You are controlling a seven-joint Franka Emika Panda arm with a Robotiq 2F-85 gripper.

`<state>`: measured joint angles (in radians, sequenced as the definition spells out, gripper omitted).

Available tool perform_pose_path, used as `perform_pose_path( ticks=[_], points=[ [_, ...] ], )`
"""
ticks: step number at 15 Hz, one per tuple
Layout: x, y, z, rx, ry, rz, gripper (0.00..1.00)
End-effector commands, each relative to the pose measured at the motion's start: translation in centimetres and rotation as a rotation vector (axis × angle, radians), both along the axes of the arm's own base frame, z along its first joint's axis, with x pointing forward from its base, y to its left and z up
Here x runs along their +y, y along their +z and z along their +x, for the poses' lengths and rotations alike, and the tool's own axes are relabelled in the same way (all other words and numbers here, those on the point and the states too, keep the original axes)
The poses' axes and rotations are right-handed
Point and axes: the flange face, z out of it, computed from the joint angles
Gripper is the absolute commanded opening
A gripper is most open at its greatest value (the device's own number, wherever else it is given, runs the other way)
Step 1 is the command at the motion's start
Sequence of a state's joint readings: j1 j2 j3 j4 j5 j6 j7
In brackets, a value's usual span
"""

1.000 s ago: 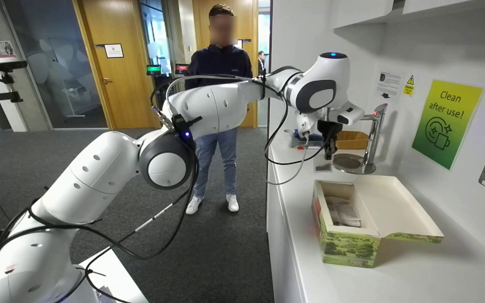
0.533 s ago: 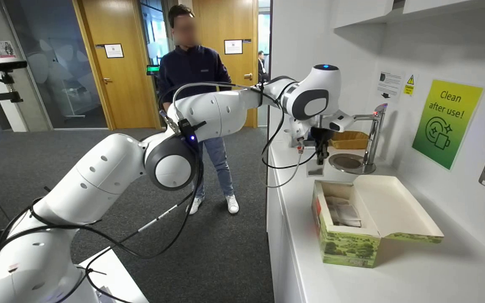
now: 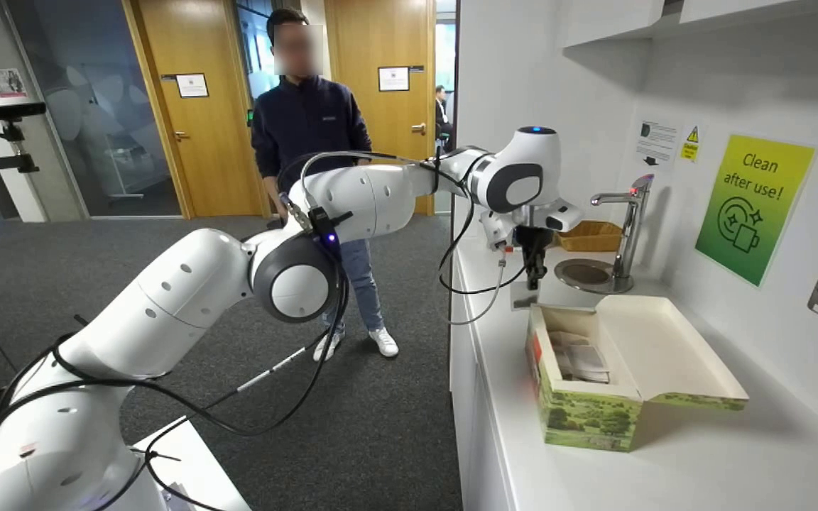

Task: Remove one tea bag from the open box and place it on the counter.

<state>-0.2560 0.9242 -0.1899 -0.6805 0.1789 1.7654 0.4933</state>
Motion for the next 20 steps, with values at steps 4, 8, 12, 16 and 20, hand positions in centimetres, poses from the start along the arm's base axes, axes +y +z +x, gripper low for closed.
perform_pose_path(
  ticks=[4, 8, 12, 16, 20],
  points=[
    [1.1, -1.9, 0.7, 0.051, 0.015, -0.046, 0.00],
    [1.5, -3.0, 1.1, 0.062, 0.023, -0.047, 0.00],
    [1.7, -4.0, 1.3, 0.074, 0.023, -0.058, 0.00],
    [1.9, -5.0, 1.6, 0.084, 0.031, -0.071, 0.00],
    [2.5, -5.5, 1.9, 0.087, 0.051, -0.078, 0.00]
  ],
)
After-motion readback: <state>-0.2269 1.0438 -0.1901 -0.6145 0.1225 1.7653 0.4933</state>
